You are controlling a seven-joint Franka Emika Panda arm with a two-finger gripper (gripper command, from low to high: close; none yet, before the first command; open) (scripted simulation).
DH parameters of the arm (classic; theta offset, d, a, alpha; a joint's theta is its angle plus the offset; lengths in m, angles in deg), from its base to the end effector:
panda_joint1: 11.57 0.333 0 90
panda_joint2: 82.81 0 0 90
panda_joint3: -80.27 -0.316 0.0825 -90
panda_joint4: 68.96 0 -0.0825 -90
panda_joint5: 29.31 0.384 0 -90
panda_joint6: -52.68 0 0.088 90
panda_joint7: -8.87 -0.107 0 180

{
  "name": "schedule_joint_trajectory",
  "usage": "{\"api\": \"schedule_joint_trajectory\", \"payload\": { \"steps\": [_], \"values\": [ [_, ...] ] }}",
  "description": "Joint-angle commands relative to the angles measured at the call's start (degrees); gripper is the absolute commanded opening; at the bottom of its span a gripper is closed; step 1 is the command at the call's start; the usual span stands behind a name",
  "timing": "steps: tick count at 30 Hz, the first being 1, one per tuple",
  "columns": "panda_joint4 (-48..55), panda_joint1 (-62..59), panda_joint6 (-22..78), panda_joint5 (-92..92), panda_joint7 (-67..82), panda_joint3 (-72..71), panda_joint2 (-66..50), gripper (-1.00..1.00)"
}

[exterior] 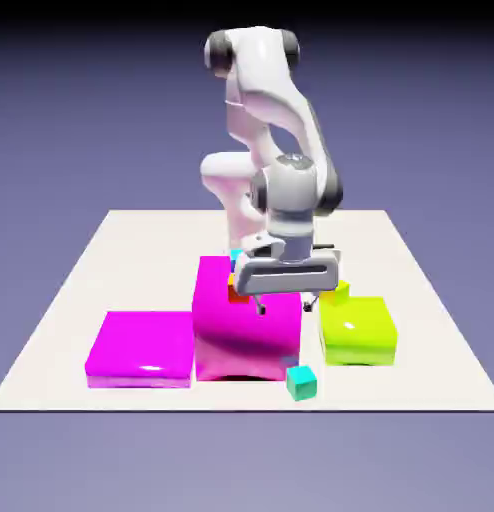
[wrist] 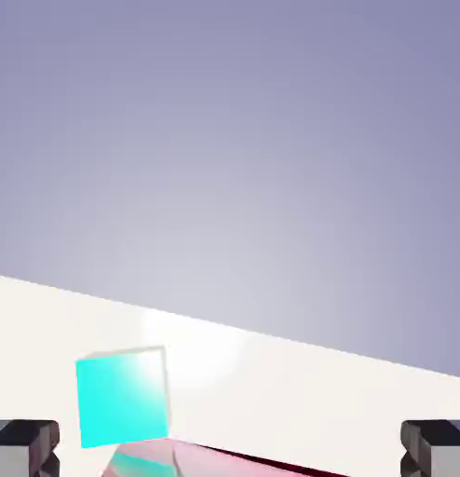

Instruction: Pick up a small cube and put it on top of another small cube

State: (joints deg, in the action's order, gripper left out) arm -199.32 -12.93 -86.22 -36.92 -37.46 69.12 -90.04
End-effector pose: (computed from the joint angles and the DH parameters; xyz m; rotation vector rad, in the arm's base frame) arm 0.5244 0.0898 0.3045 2.9838 -0.8267 0.0828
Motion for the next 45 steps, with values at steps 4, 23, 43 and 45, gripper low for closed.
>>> {"api": "schedule_joint_trajectory", "payload": {
  "steps": [4,23,43,45],
  "values": [
    [6.4,-0.5,7.3,-1.6,-0.8,-2.3,-8.3,0.0],
    [19.4,-2.4,19.8,-6.1,-1.7,-7.8,-24.0,-1.0],
    [-9.1,11.2,29.4,11.6,2.4,-15.1,16.7,-1.0],
    [-10.9,12.6,30.5,13.4,2.0,-14.3,18.0,-1.0]
  ]
}}
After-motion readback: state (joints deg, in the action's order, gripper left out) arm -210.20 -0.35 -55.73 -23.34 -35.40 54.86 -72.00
